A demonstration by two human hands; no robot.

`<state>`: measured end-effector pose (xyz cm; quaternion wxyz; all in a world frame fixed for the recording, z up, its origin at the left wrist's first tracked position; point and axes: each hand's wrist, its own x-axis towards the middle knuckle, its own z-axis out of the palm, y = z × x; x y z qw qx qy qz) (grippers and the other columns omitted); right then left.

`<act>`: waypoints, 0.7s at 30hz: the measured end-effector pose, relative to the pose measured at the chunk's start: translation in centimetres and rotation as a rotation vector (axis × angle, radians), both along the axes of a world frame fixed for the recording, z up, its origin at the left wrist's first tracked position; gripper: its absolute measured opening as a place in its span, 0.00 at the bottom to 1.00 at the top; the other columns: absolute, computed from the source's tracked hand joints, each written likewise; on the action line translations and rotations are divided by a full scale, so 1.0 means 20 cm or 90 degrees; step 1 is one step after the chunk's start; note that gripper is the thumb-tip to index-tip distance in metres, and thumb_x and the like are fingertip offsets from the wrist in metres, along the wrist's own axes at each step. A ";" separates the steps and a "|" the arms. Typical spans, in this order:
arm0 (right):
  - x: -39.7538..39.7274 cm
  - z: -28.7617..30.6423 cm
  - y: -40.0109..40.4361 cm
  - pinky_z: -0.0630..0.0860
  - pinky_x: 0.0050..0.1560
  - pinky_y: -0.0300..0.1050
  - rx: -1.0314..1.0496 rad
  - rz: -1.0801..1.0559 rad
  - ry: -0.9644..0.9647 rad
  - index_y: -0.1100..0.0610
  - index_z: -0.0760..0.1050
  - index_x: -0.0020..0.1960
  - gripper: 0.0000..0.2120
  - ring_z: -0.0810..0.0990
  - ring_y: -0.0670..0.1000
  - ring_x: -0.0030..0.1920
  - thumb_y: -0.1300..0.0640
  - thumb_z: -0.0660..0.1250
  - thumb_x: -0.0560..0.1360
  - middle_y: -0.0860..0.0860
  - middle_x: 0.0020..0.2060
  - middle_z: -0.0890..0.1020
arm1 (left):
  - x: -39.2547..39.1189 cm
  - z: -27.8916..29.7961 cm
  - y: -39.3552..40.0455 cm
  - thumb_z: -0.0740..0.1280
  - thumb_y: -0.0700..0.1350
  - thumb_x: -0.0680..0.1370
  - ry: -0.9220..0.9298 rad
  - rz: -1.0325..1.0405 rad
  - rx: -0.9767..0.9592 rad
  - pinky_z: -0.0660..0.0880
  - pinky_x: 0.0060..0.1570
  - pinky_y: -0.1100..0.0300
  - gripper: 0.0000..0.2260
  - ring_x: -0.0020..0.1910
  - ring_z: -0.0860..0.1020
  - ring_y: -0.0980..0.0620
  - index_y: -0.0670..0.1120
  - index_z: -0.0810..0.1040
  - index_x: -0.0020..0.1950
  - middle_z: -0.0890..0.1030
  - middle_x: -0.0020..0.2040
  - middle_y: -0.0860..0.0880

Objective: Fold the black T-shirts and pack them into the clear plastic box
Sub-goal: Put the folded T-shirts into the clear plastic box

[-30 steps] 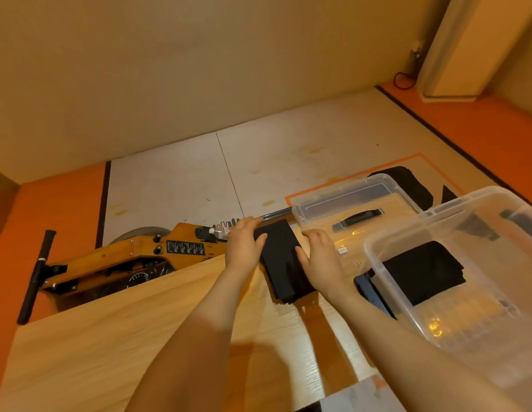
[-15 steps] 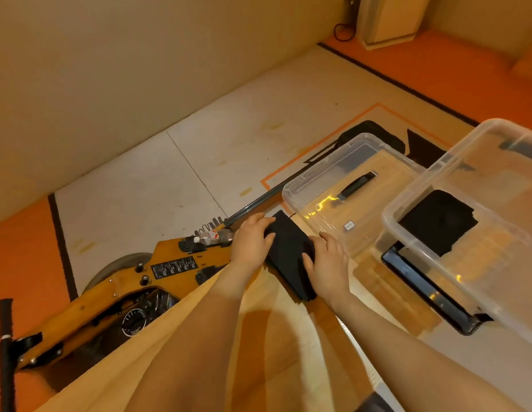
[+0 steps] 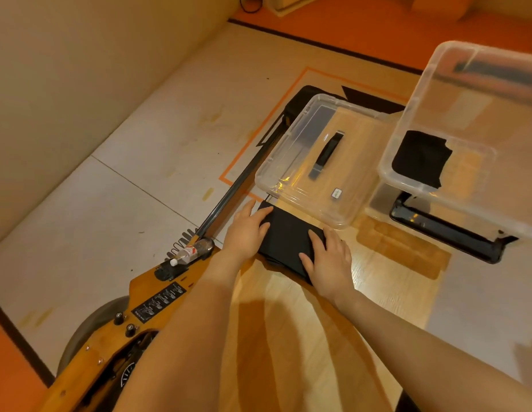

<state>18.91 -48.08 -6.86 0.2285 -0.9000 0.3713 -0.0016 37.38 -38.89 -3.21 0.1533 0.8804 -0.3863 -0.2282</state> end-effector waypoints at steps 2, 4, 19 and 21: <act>-0.01 -0.01 0.01 0.55 0.75 0.59 -0.003 -0.012 0.003 0.53 0.64 0.76 0.26 0.58 0.59 0.76 0.44 0.58 0.81 0.59 0.75 0.62 | 0.03 -0.03 -0.01 0.58 0.50 0.82 0.023 -0.003 0.002 0.61 0.72 0.48 0.22 0.77 0.55 0.45 0.55 0.60 0.77 0.54 0.79 0.47; -0.02 -0.01 0.03 0.55 0.75 0.59 0.009 -0.061 -0.015 0.51 0.61 0.77 0.27 0.55 0.59 0.77 0.43 0.58 0.81 0.60 0.76 0.59 | 0.05 -0.05 -0.02 0.59 0.51 0.82 0.073 0.016 -0.025 0.64 0.71 0.49 0.25 0.75 0.60 0.46 0.55 0.55 0.78 0.56 0.78 0.47; 0.05 -0.02 0.04 0.77 0.58 0.48 0.388 -0.592 -0.204 0.64 0.66 0.70 0.38 0.78 0.56 0.59 0.51 0.79 0.68 0.57 0.61 0.78 | 0.08 -0.12 -0.06 0.65 0.56 0.79 0.330 0.229 -0.061 0.68 0.64 0.54 0.36 0.70 0.68 0.44 0.44 0.51 0.79 0.65 0.75 0.43; 0.04 -0.01 0.03 0.76 0.50 0.42 0.421 -0.599 -0.196 0.64 0.70 0.67 0.33 0.79 0.53 0.54 0.52 0.78 0.69 0.55 0.57 0.79 | 0.07 -0.13 -0.05 0.66 0.55 0.78 0.322 0.230 -0.078 0.69 0.64 0.53 0.35 0.69 0.69 0.44 0.45 0.52 0.78 0.66 0.74 0.43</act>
